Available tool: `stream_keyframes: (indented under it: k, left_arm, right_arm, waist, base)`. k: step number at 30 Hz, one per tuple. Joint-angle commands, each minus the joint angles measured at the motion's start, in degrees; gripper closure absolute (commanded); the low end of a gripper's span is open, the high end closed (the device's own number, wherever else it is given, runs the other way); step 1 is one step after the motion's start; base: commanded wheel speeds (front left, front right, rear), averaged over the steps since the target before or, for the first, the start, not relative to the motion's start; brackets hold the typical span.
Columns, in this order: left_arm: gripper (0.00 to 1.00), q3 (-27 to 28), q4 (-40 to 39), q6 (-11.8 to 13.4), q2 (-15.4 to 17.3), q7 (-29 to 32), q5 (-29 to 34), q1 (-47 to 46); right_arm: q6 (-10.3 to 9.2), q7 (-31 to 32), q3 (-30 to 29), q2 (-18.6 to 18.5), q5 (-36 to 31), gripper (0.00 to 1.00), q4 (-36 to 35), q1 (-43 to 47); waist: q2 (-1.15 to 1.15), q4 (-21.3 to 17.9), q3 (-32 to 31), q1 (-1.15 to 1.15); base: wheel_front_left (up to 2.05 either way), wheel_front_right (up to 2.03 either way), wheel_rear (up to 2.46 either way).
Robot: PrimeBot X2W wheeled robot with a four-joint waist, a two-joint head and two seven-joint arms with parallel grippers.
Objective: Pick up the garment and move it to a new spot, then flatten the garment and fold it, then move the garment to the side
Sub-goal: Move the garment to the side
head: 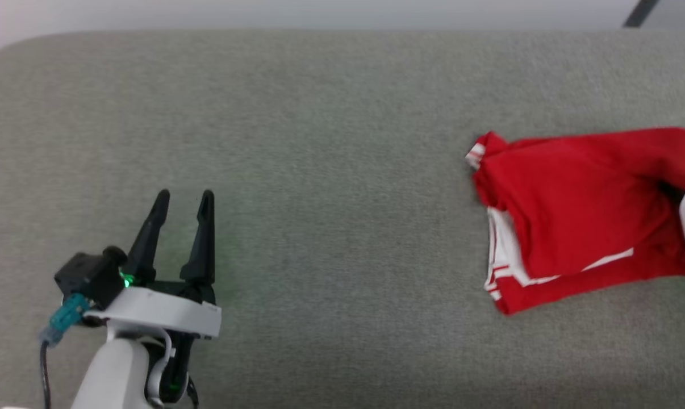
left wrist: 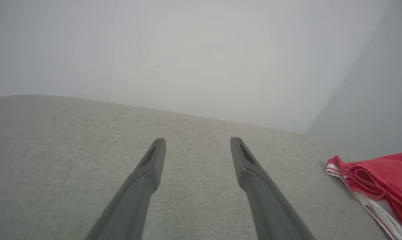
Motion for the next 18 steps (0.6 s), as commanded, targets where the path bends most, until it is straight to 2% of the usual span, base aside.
stream_keyframes:
  k: [1,10,18]
  left_arm:
    - [0.0,-0.3,-0.3,-0.2,0.5,0.0,0.5,-1.5]
    - [0.0,-2.2,-0.2,-0.2,2.0,0.0,1.1,-5.5]
    - [0.0,-3.9,-0.1,-0.2,2.8,0.0,1.4,-8.6]
  right_arm:
    - [-0.09,-1.1,0.2,-0.9,0.6,1.0,0.4,-1.5]
    - [-0.09,-6.1,0.5,-5.3,0.3,1.0,3.7,-5.6]
    - [-0.09,-11.6,1.9,-9.0,-1.6,1.0,7.5,-9.9]
  waist:
    - [0.0,-3.5,3.7,0.0]
    - [0.0,-7.8,8.6,0.0]
    - [0.0,-10.1,12.1,0.0]
  base:
    - [0.0,0.0,0.0]
    - [0.0,0.0,0.0]
    - [0.0,0.0,0.0]
